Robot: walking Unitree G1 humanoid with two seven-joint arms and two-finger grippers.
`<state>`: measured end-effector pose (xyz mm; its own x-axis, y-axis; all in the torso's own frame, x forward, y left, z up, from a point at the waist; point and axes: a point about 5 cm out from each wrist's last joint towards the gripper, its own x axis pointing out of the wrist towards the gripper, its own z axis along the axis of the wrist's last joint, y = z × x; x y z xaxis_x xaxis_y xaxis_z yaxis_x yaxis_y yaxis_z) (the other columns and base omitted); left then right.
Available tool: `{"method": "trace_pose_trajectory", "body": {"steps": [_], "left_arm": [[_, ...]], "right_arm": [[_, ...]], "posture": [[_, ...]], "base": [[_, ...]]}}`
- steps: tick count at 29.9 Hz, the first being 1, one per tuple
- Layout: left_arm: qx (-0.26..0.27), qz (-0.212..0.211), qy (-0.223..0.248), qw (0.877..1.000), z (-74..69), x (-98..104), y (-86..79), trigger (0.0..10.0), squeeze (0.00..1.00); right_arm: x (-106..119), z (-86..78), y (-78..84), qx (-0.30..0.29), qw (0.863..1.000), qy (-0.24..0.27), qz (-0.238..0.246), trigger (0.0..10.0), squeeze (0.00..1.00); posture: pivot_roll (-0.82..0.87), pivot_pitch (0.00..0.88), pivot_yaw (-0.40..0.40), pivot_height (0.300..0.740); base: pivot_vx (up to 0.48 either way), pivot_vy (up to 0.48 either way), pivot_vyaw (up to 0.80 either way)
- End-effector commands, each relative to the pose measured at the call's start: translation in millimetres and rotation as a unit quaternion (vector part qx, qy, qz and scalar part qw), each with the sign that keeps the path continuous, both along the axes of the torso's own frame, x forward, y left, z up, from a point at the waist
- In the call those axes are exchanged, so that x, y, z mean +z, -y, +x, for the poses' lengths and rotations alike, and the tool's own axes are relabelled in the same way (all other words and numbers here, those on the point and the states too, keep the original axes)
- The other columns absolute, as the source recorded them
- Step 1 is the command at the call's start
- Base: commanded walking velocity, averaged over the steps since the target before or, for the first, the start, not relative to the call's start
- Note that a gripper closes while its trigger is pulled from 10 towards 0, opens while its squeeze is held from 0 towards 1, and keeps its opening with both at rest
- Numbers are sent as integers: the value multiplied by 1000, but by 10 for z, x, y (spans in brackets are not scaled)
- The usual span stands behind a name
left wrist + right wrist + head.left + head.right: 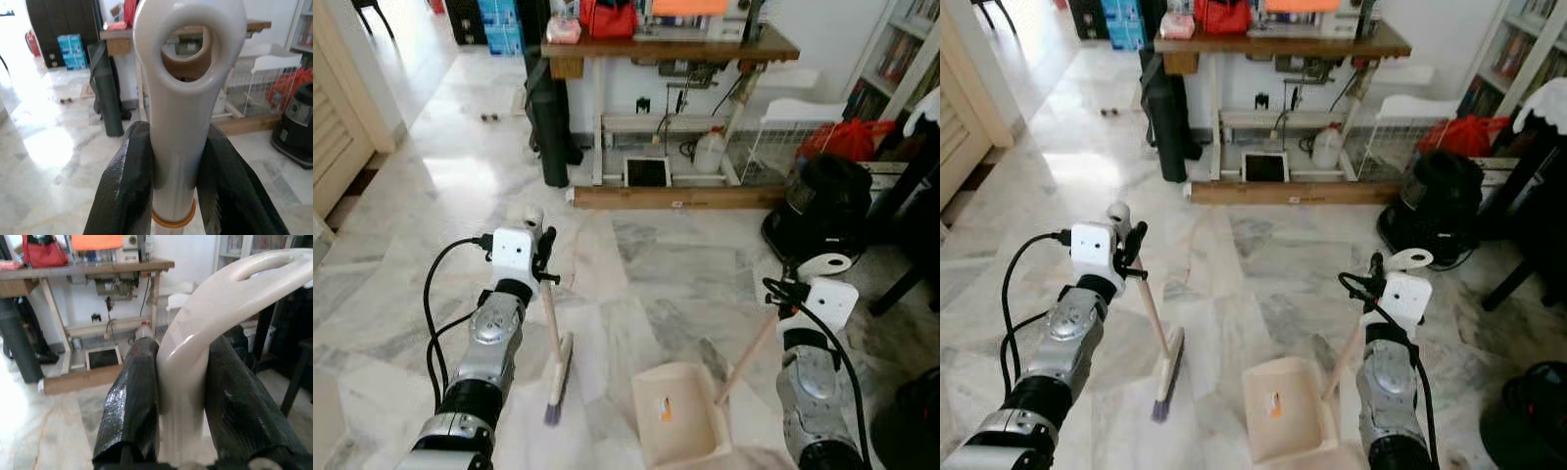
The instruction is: Sweep floor
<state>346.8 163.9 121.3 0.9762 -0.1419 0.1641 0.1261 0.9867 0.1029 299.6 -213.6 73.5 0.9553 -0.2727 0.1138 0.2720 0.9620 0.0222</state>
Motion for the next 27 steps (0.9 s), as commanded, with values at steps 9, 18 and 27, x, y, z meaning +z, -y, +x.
{"method": "trace_pose_trajectory", "body": {"steps": [9,18,27], "left_arm": [[-1,-1,7,1000,2,43,-4,10000,0],[-1,3,7,1000,2,43,-1,10000,0],[-3,2,3,1000,-2,35,2,10000,0]], "right_arm": [[19,-3,15,-4,1000,4,-2,10000,0],[20,-3,15,-4,1000,5,-1,10000,0],[21,-3,24,-8,1000,4,-2,10000,0]], "posture": [[60,32,-30,740],[59,33,-29,740],[61,32,-31,740]], "base": [[-107,0,0],[-109,0,0],[0,0,0]]}}
